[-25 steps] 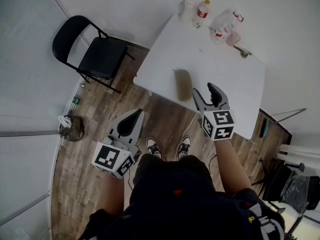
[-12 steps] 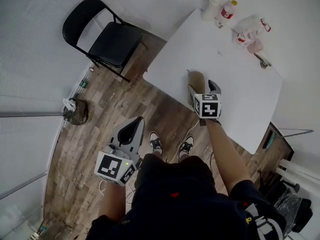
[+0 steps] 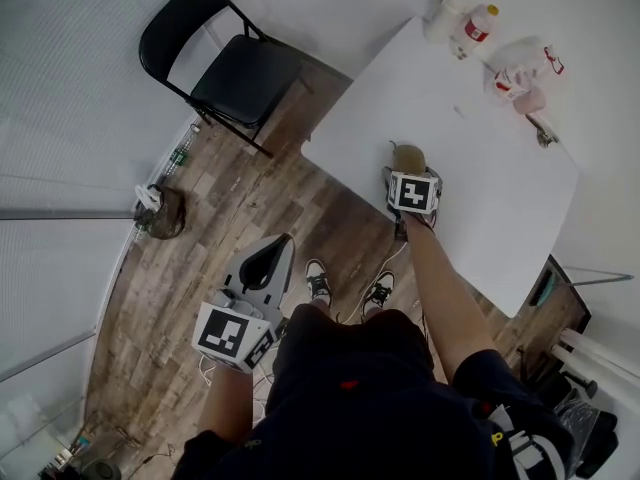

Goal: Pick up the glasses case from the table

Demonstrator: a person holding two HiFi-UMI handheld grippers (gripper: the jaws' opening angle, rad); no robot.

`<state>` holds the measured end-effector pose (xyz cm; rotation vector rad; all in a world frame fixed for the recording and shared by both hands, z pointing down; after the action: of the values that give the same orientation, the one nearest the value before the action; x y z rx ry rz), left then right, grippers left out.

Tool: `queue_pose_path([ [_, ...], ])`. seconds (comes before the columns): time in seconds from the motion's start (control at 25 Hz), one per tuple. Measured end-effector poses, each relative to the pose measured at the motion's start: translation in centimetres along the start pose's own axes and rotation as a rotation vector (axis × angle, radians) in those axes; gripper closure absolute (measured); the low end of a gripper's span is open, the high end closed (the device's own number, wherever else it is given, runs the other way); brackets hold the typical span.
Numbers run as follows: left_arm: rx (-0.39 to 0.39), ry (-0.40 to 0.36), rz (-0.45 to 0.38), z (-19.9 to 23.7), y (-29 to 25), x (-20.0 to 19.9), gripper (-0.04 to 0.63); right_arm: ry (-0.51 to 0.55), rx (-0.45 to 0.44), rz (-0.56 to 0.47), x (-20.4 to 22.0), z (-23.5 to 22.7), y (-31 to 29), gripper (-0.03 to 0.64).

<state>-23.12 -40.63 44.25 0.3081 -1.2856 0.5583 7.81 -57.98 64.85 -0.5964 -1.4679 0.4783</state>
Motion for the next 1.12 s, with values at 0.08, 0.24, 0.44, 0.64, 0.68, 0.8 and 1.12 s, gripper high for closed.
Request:
queue_pose_path([
  [0.08, 0.001, -0.007, 0.004, 0.1, 0.2, -0.3, 0.572, -0.033, -0.004, 0.024, 0.1, 0.0, -0.2, 0.207],
  [0.24, 0.001, -0.013, -0.001, 0.0, 0.1, -0.6, 0.572, -0.039, -0.031, 0.001, -0.2, -0.5, 0.2, 0.209],
  [0.44, 0.041, -0.009, -0.030, -0.6, -0.5, -1.2, 0.572, -0.040, -0.116, -0.158, -2.1, -1.1, 4.2, 0.209],
  [0.64, 0.102, -0.040, -0.073, -2.8, -2.0, -3.4, 0.572, -0.099, -0.267, -0.358, -6.1, -1.8, 11.8, 0.209],
  [0.68, 0.118, -0.050, -0.082, -3.4, -2.3, -3.8, 0.572, -0.101, -0.293, -0.398, -6.8, -2.0, 13.6, 0.209],
  [0.8, 0.160, -0.079, -0.110, -5.3, -3.2, -4.7, 0.572, -0.079, -0.348, -0.522, -8.9, -2.8, 19.2, 0.209],
  [1.12, 0.251, -0.154, -0.178, -10.1, -6.0, -7.7, 0.572, 0.007, -0.330, -0.777, -12.2, -6.3, 32.4, 0.209],
])
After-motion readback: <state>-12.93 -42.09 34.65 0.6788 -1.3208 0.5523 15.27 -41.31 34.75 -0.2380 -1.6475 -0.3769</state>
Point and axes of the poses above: the fingertips, and each gripper's own axes: y backward along the fingers, z to its left, x out of its underside, the point moved 10 cm from there along y, backward along the fingers, and after that the axes turned 15 degrees about -z, right-handed, at the moved point
